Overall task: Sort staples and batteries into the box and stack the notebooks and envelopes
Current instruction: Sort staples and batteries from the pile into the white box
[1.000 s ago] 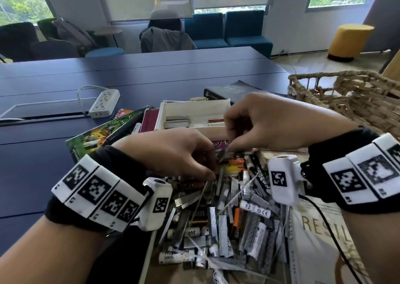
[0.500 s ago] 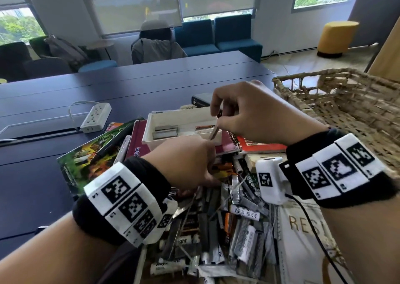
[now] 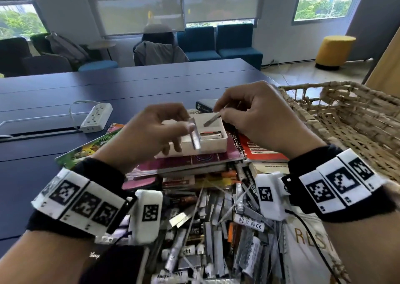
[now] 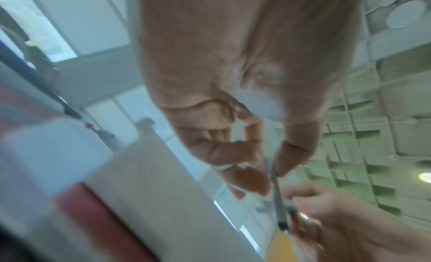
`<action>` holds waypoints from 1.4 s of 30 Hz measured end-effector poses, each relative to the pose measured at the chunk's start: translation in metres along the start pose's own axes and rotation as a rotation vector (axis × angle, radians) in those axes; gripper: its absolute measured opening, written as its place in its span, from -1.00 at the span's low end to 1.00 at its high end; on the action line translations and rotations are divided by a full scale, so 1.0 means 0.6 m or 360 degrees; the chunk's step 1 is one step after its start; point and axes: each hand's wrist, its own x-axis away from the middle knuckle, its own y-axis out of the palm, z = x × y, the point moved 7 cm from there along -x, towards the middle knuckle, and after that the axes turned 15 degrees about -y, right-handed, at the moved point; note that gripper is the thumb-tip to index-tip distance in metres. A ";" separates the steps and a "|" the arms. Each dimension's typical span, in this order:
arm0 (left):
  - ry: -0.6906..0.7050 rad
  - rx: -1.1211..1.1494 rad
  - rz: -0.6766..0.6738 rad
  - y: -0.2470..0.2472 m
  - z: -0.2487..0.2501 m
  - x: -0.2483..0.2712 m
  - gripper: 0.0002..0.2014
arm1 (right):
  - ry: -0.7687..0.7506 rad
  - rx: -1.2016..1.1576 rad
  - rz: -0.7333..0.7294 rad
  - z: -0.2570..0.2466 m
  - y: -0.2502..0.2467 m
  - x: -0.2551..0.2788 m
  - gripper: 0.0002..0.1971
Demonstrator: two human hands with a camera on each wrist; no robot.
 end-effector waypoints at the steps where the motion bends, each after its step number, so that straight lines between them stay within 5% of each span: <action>1: -0.0005 0.0091 0.0090 -0.020 -0.009 -0.003 -0.88 | -0.0002 -0.0015 0.0023 -0.001 0.004 -0.002 -0.85; 8: -0.0003 0.0121 0.0446 -0.083 -0.047 -0.010 -0.90 | -0.0039 -0.0104 0.0035 -0.008 0.039 -0.009 -0.86; 23: -0.0026 -0.0653 0.0465 -0.066 -0.026 -0.013 -0.89 | 0.0165 -0.0135 0.0016 0.030 0.094 -0.033 -0.89; 42: -0.0147 -0.0614 0.0495 -0.079 -0.055 -0.022 -0.76 | 0.0061 -0.0110 -0.0188 0.034 0.154 -0.061 -0.91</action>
